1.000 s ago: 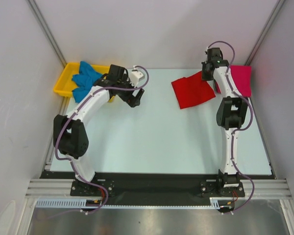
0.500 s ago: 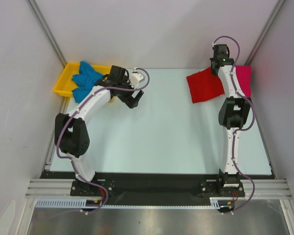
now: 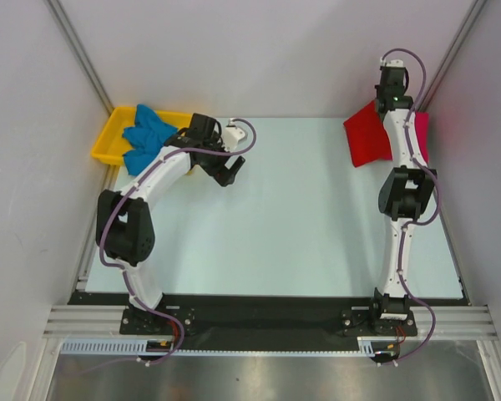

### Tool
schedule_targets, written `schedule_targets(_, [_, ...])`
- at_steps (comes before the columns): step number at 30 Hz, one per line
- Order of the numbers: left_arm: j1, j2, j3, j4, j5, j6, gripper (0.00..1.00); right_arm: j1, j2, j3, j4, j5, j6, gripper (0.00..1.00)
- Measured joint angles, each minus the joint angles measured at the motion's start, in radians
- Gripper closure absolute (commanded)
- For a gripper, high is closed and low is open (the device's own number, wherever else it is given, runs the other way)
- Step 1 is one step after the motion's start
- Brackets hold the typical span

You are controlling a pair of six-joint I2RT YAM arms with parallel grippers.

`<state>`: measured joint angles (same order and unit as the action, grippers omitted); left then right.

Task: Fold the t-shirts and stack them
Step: Neatly place the folded tshirt to the corner

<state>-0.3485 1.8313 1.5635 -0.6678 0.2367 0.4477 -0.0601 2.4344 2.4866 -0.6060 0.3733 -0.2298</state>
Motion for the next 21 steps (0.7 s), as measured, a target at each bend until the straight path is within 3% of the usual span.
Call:
schedule_targets(14, [0.000, 0.032, 0.000, 0.000, -0.026, 0.009, 0.00, 0.001, -0.094, 0.047, 0.014, -0.003, -0.007, 1.00])
schedule_targets(21, [0.000, 0.034, 0.000, 0.000, -0.045, 0.025, 0.00, -0.048, -0.095, 0.027, 0.011, -0.094, -0.007, 1.00])
